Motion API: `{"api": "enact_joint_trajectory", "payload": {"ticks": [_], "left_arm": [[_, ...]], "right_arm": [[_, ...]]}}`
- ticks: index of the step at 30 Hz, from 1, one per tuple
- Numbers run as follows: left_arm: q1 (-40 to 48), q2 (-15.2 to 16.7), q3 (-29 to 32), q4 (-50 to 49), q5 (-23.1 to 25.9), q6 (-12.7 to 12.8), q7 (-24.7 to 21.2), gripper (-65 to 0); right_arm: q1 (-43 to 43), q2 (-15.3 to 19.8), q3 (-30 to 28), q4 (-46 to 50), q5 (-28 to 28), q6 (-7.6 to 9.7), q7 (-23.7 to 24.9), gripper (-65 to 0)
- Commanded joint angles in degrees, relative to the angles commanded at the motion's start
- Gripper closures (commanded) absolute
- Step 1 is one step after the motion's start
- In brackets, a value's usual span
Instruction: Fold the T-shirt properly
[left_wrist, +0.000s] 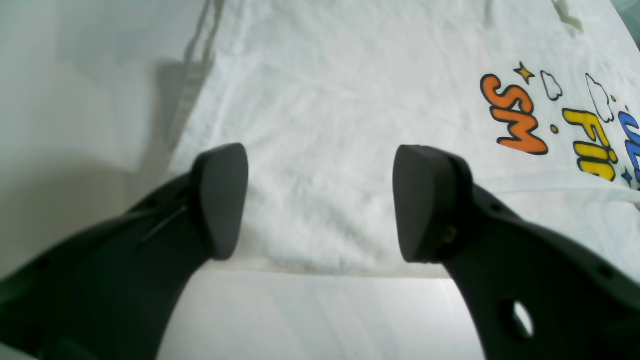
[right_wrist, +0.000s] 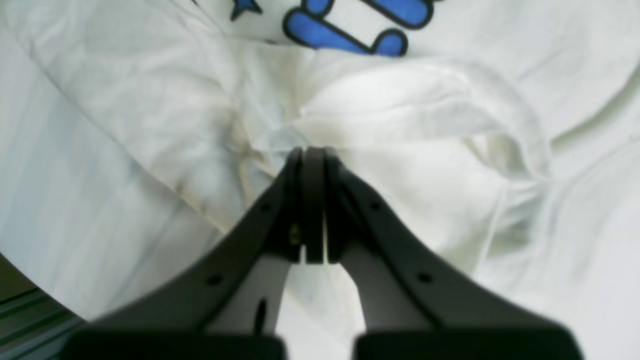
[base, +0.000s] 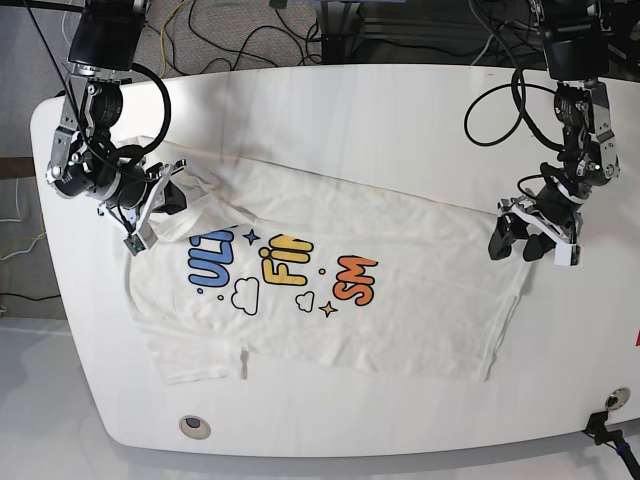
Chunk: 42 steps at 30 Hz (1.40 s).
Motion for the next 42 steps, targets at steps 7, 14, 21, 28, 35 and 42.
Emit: {"api": "enact_joint_trajectory", "payload": {"ticks": [7,14,21,28,35,42], "left_arm": [[0.00,0.00,0.00,0.00,0.00,0.00,0.00,-42.6],[0.79,0.00,0.00,0.00,0.00,0.00,0.00,-42.6],[1.58,0.00,0.00,0.00,0.00,0.00,0.00,-42.6],[1.58,0.00,0.00,0.00,0.00,0.00,0.00,-42.6],[1.58,0.00,0.00,0.00,0.00,0.00,0.00,-42.6],[1.58,-0.09,0.00,0.18,-0.09,0.00,0.00,-42.6]], "right_arm": [[0.00,-2.11,-4.31,-4.04,-0.09,-0.18,0.79,0.0],[-0.70,-2.90,-4.75,-4.13,-0.09,-0.26,2.02,0.0],[3.43,-2.99,-4.84,-8.62,-0.09,-0.26,2.20,0.0],[11.25,-3.08,-4.92,-17.58,-0.09,-0.26,5.27,0.0],[14.15,-3.08,-4.92,-18.11,0.09,-0.26,5.01,0.0],[7.91,0.18,-4.84,-6.77,0.00,-0.26,4.92,0.0]]}}
